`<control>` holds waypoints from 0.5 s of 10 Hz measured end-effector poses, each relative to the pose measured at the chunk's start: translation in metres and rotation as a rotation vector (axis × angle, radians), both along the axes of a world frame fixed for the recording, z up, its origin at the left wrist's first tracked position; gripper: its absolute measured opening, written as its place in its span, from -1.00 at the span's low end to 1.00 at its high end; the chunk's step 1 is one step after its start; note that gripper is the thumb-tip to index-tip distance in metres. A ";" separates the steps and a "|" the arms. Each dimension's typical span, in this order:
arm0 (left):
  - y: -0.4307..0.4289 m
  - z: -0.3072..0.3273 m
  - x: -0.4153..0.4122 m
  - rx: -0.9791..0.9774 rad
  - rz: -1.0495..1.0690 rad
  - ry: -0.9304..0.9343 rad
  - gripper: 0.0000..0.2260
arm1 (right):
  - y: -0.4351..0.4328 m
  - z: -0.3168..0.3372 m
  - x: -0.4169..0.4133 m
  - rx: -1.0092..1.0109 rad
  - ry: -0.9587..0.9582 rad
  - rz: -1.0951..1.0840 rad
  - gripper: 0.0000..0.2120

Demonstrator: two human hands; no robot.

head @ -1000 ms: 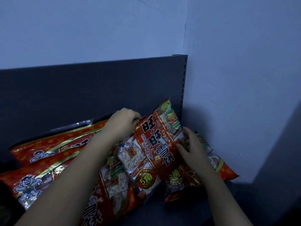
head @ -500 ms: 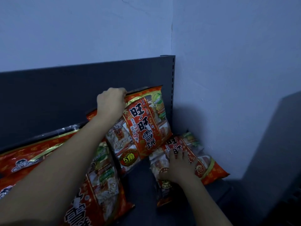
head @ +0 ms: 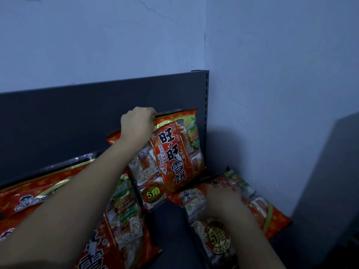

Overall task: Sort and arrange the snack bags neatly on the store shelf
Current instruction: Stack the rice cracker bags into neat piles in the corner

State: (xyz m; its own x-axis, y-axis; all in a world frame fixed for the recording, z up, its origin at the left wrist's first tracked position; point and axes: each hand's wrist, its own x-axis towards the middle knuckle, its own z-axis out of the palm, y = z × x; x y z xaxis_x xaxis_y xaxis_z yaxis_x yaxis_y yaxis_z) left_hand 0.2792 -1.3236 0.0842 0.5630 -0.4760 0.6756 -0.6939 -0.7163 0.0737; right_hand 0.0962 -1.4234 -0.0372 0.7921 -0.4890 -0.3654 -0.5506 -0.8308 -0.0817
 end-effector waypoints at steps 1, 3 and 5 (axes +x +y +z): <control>-0.009 -0.010 -0.005 0.019 -0.029 0.042 -0.76 | -0.012 -0.033 0.013 0.079 -0.058 -0.016 0.07; -0.017 -0.035 -0.003 0.008 -0.149 0.253 -0.78 | -0.006 -0.014 0.014 0.051 -0.217 0.123 0.02; -0.013 -0.044 -0.005 0.101 -0.196 0.058 -0.79 | 0.017 -0.035 0.031 0.125 -0.450 0.321 -0.03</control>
State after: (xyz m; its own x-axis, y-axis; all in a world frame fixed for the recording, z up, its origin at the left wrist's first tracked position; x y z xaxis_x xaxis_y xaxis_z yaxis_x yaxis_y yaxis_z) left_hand 0.2739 -1.3362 0.0407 0.4898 -0.6434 0.5883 -0.8171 -0.5741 0.0524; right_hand 0.1269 -1.4068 -0.0721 0.9850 -0.1725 0.0025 -0.1602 -0.9196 -0.3586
